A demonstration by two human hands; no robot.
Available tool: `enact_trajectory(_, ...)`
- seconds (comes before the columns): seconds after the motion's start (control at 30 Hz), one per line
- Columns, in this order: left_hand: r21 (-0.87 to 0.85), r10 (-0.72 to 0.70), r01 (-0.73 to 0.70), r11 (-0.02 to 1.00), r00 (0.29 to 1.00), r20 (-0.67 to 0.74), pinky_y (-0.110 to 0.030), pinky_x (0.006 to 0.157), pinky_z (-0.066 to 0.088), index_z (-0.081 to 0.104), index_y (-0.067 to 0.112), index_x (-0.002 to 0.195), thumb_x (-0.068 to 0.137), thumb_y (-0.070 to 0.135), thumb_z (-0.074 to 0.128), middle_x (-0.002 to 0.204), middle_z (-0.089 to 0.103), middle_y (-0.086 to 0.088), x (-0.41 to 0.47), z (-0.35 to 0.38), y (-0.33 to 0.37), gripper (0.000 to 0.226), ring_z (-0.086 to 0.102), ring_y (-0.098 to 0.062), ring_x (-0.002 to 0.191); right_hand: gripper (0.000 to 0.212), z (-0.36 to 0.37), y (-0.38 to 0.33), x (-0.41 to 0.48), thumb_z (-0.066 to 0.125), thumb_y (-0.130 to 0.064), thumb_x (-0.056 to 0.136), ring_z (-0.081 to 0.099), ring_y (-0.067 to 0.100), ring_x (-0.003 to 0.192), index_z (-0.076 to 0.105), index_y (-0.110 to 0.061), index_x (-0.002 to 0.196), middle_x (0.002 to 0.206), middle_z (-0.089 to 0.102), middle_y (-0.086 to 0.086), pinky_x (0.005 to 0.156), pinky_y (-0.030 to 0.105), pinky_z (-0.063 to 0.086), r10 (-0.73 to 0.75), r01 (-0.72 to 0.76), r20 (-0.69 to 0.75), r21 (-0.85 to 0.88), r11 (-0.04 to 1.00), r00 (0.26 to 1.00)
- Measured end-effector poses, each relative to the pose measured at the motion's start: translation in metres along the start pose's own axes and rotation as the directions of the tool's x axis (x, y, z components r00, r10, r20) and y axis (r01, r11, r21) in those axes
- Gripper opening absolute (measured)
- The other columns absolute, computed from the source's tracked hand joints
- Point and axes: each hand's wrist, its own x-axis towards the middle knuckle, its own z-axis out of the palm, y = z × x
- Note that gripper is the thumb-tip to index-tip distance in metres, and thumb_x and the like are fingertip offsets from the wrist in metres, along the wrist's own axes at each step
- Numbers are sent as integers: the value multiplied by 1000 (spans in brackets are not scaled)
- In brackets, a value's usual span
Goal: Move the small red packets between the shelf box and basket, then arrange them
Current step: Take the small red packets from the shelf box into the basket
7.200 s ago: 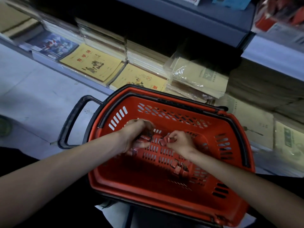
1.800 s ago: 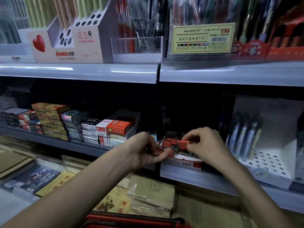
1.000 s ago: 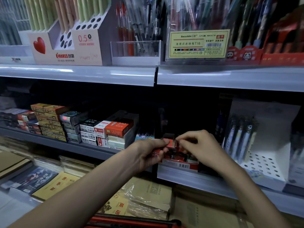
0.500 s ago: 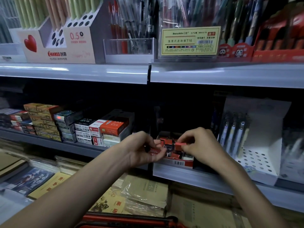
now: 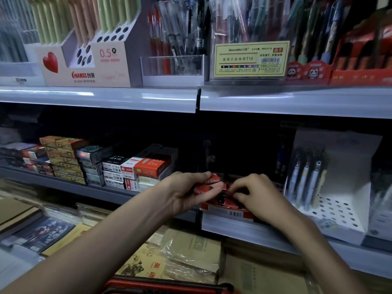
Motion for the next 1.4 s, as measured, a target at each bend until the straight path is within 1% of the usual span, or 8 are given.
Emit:
enact_trajectory(0.13, 117, 41, -44, 992, 999, 27, -30, 60, 64, 70, -9, 106, 97, 0, 62, 104, 72, -28, 6, 5, -5, 15, 74, -28, 84, 19, -9, -17, -3, 63, -22, 99, 76, 23, 72, 76, -8, 95, 82, 75, 14, 64, 32, 62, 143, -113, 10, 665, 738, 990)
enact_trajectory(0.3, 160, 54, -59, 985, 998, 40, -27, 56, 63, 70, -7, 114, 96, 0, 64, 109, 69, -26, 11, 10, -8, 20, 74, -28, 85, 12, -17, -16, -6, 73, -8, 91, 74, 21, 70, 75, -2, 100, 82, 75, 20, 60, 26, 60, 228, -180, 29, 718, 673, 973)
enact_trajectory(0.4, 116, -6, -1, 993, 998, 54, -37, 73, 65, 62, -8, 116, 98, -5, 51, 95, 60, -20, 12, 10, -11, 22, 65, -21, 77, 9, -17, -8, -4, 78, -11, 87, 76, 18, 69, 76, -9, 95, 73, 76, 9, 69, 32, 63, 253, -144, -105, 592, 793, 962)
enact_trajectory(0.53, 61, -20, 19, 998, 1000, 14, -47, 78, 58, 55, -13, 124, 93, -19, 25, 110, 56, -30, 12, 4, -7, 44, 62, -36, 97, 7, -24, 2, -9, 79, -22, 86, 68, 2, 72, 78, -27, 91, 78, 72, -12, 74, 26, 59, 98, -86, -232, 63, 994, 968)
enact_trajectory(0.73, -56, 87, -84, 995, 995, 47, -47, 72, 64, 50, -13, 123, 98, -20, 34, 130, 42, -34, 12, -6, -2, 31, 50, -41, 127, 11, -30, -1, -17, 81, -25, 86, 67, 12, 86, 78, -26, 96, 93, 73, -6, 79, 32, 58, 61, -63, -15, -231, 971, 998)
enact_trajectory(0.9, 141, 159, -157, 977, 987, 0, -36, 74, 65, 61, -9, 103, 100, 2, 59, 111, 69, -29, 18, -12, -9, 12, 73, -31, 100, 15, -36, -3, -16, 81, -22, 85, 67, 17, 90, 79, -25, 100, 98, 72, -2, 81, 33, 57, 73, -61, 28, -300, 952, 997)
enact_trajectory(1.23, 605, 538, -516, 607, 827, 166, -32, 69, 64, 68, -4, 111, 88, 8, 77, 88, 73, -20, 29, 7, -33, 27, 72, -23, 76, 15, -21, 3, -15, 74, -15, 91, 64, 11, 94, 81, -25, 100, 101, 71, -6, 81, 25, 49, 107, -74, 141, -222, 972, 984)
enact_trajectory(1.4, 775, 657, -594, 213, 675, 337, -24, 80, 60, 78, 20, 110, 84, 16, 83, 90, 76, 3, 50, 16, -43, 27, 72, -5, 84, 25, -32, 7, -21, 65, -9, 95, 67, 17, 101, 78, -28, 104, 105, 73, -3, 85, 32, 55, 111, -107, 7, -207, 972, 994)
